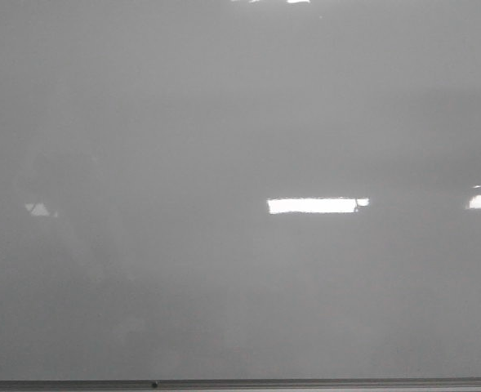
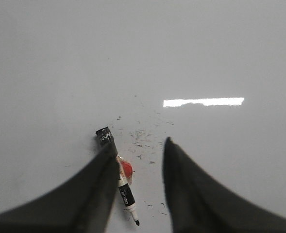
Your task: Write number 9 on whiteboard
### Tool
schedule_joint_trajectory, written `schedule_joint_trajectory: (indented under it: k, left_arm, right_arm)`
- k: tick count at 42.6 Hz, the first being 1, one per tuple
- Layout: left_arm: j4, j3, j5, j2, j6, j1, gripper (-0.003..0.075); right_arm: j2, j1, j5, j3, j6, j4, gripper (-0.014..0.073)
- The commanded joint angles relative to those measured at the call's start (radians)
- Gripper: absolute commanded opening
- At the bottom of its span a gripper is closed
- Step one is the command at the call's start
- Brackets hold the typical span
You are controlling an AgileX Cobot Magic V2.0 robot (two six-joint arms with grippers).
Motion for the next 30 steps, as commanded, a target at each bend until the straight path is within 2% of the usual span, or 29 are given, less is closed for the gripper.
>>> schedule_joint_trajectory:
  k: [1, 5, 9, 17, 23, 30]
  left_arm:
    - [-0.002, -0.027, -0.077, 0.015, -0.010, -0.001, 0.0537]
    - [-0.002, -0.020, -0.079, 0.015, -0.010, -0.001, 0.0650]
    - [-0.064, -0.007, -0.082, 0.024, -0.010, -0.001, 0.0662]
    - [-0.167, -0.038, -0.033, 0.229, -0.012, -0.001, 0.0660]
    - [-0.228, -0.094, -0.071, 0.481, -0.014, 0.030, 0.0660]
    - [-0.228, -0.159, -0.101, 0.725, -0.014, 0.062, 0.0660]
  right_arm:
    - [0.016, -0.005, -0.081, -0.038, -0.003, 0.000, 0.0335]
    - [0.016, -0.005, -0.081, -0.038, -0.003, 0.000, 0.0516]
    - [0.016, -0.005, -0.081, -0.038, -0.003, 0.000, 0.0588]
    - [0.016, -0.005, -0.091, -0.038, -0.003, 0.000, 0.0590]
    - [0.016, -0.005, -0.101, -0.038, -0.003, 0.000, 0.0590]
    - [0.016, -0.005, -0.100, -0.038, -0.003, 0.000, 0.0590]
